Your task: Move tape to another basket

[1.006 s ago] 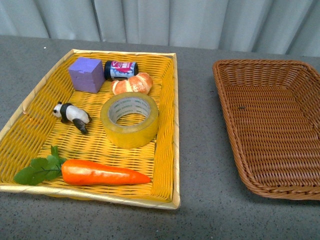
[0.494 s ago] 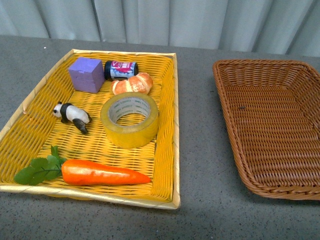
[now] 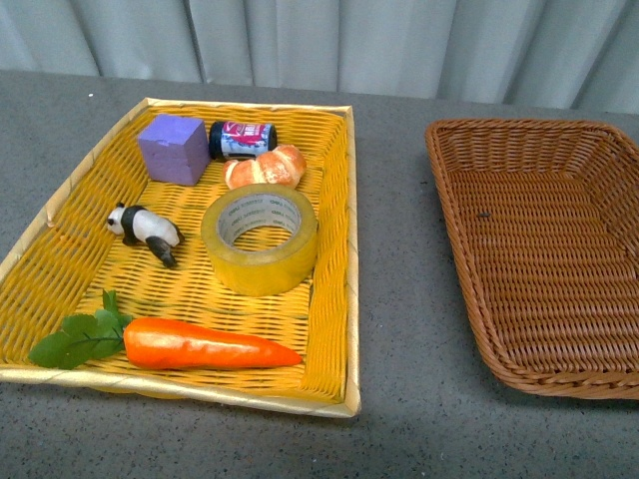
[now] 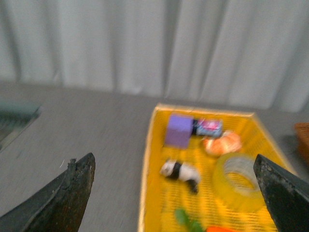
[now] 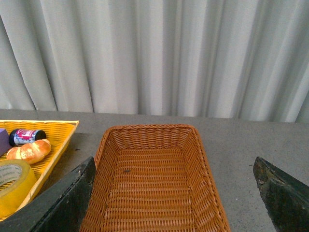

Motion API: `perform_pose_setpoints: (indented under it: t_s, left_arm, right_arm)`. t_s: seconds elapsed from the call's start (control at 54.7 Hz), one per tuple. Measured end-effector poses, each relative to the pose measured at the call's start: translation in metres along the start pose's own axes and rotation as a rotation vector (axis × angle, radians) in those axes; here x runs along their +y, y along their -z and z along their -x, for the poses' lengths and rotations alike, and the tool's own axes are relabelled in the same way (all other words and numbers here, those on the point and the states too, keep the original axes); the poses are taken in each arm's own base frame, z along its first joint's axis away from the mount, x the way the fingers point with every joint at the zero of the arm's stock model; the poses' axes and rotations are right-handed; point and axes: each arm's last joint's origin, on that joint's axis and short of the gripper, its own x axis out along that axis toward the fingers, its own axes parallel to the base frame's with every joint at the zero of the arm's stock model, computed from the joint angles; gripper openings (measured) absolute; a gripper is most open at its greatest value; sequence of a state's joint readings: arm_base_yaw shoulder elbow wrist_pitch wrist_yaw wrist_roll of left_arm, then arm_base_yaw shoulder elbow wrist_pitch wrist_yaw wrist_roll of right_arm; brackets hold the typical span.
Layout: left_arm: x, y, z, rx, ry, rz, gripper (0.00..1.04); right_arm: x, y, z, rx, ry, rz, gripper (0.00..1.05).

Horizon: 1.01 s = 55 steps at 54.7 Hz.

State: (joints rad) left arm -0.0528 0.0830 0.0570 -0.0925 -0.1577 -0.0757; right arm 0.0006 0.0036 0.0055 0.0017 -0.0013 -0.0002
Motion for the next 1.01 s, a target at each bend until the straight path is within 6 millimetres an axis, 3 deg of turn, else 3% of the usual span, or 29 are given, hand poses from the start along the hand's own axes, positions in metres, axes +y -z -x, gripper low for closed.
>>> perform_pose_setpoints:
  t_s: [0.128,0.293,0.402,0.53,0.695,1.006]
  left_arm:
    - [-0.003,-0.004,-0.019,0.099,-0.093,0.075,0.98]
    - [-0.015,-0.03,-0.06,0.094,-0.008,0.1,0.98]
    - [-0.026,-0.035,-0.092,0.105,0.054,0.061,0.98]
    - [-0.041,-0.024,-0.141,0.218,0.125,0.0,0.98]
    - [-0.057,0.0,-0.183,0.351,0.188,-0.073,0.98]
    - [-0.084,0.023,-0.225,0.493,0.279,-0.156,0.98]
  right_arm:
    - [0.0,0.0,0.0,0.0,0.0,0.0,0.96]
    - [0.0,0.0,0.0,0.0,0.0,0.0,0.96]
    - [0.0,0.0,0.0,0.0,0.0,0.0,0.96]
    - [0.0,0.0,0.0,0.0,0.0,0.0,0.96]
    - [0.0,0.0,0.0,0.0,0.0,0.0,0.96]
    - [0.0,0.0,0.0,0.0,0.0,0.0,0.96]
